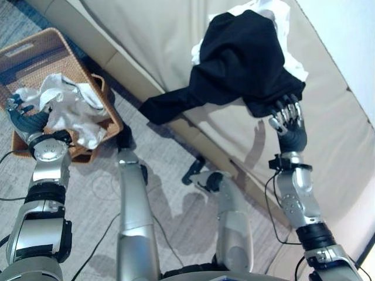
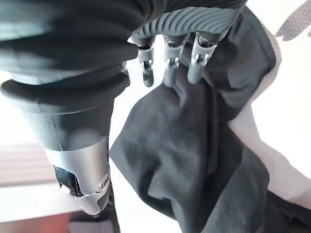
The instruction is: Pick up clothes into the bucket
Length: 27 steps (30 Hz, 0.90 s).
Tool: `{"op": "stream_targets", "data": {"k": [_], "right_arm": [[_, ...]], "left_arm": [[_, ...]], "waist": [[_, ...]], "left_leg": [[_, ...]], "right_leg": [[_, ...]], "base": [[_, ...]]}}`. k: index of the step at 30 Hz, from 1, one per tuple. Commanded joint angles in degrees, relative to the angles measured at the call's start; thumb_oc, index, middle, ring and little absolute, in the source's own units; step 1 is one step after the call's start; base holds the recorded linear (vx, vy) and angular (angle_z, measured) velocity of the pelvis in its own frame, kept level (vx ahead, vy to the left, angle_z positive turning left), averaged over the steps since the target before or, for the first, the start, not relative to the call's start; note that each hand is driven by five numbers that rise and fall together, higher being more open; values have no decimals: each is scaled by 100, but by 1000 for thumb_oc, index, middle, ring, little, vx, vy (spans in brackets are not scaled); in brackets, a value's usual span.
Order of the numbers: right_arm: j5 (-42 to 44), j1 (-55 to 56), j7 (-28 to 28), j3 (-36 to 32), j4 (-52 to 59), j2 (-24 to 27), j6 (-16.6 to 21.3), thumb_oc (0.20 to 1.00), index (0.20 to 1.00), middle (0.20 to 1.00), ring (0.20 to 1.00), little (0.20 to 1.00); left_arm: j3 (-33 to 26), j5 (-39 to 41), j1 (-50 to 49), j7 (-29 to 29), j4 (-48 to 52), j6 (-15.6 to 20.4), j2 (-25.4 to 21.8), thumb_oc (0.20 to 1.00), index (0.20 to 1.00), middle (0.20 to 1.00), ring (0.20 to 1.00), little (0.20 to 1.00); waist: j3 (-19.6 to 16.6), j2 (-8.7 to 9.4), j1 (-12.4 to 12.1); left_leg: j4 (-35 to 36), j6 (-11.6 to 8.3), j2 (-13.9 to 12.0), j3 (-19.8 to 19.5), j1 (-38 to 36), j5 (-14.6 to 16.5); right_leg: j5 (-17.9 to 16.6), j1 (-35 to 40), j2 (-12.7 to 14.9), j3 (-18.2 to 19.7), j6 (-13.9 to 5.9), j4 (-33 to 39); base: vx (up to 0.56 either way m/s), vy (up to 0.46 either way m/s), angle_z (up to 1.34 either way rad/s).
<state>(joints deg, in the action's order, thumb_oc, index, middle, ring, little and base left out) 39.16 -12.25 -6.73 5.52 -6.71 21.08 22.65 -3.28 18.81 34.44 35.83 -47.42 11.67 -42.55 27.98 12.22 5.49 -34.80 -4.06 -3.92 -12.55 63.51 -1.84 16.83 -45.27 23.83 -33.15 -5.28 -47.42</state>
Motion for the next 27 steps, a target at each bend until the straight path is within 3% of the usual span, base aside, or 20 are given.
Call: {"op": "stream_targets", "data": {"k": [1, 8, 12, 13, 16, 20, 27], "right_arm": [[214, -106, 47, -312, 292, -11, 403, 1000, 1000, 1000, 1000, 1000], [94, -115, -4, -521, 25, -10, 298, 1000, 1000, 1000, 1000, 1000], [1, -52, -44, -662, -80, -44, 266, 1000, 1000, 1000, 1000, 1000], [-42, 20, -80, -781, -144, -47, 248, 1000, 1000, 1000, 1000, 1000], [-100, 123, -102, -928, -219, -65, 222, 1000, 1000, 1000, 1000, 1000], [-285, 243, -111, -996, -306, -100, 127, 1000, 1000, 1000, 1000, 1000], [-801, 370, -153, -871, -623, -51, -90, 1000, 1000, 1000, 1000, 1000]], "left_arm": [[93, -279, 172, -81, -48, 148, -398, 1000, 1000, 1000, 1000, 1000], [210, -482, -443, -621, 508, 186, -86, 1000, 1000, 1000, 1000, 1000], [-78, -244, -877, -616, 1087, 603, 328, 1000, 1000, 1000, 1000, 1000], [-209, 36, -1160, -740, 1521, 942, 609, 1000, 1000, 1000, 1000, 1000], [-367, 283, -1546, -901, 1953, 1269, 941, 1000, 1000, 1000, 1000, 1000], [-407, 550, -2082, -1283, 2798, 1483, 1358, 1000, 1000, 1000, 1000, 1000], [26, 713, -2368, -1852, 3395, 1473, 1749, 1000, 1000, 1000, 1000, 1000]], "waist": [[-33, 204, -162], [42, -13, -315], [-1, -150, -408], [-59, -216, -456], [-128, -309, -516], [-196, -358, -633], [-326, -500, -621]], "left_leg": [[-80, 220, -100, 167, -445, 638], [639, 184, -90, 357, -1088, 389], [1036, 165, -65, 497, -1542, 282], [1239, 150, -46, 556, -1825, 246], [1432, 131, -57, 677, -2268, 253], [1571, 106, -258, 978, -2847, 284], [1830, 89, -355, 1245, -3869, 294]], "right_leg": [[-1138, -185, 60, 400, -534, 713], [-1399, 286, 34, 388, -621, 1227], [-1529, 623, 47, 417, -685, 1523], [-1584, 846, 64, 424, -722, 1653], [-1694, 1163, 84, 419, -763, 1828], [-1981, 1607, 93, 330, -843, 2145], [-1853, 2450, 2, 425, -781, 2462]], "base": [[0, 0, 0], [-9, 18, -2], [28, 25, -8], [51, 26, 2], [64, 28, 1], [45, 20, -16], [65, -1, -29]]}}
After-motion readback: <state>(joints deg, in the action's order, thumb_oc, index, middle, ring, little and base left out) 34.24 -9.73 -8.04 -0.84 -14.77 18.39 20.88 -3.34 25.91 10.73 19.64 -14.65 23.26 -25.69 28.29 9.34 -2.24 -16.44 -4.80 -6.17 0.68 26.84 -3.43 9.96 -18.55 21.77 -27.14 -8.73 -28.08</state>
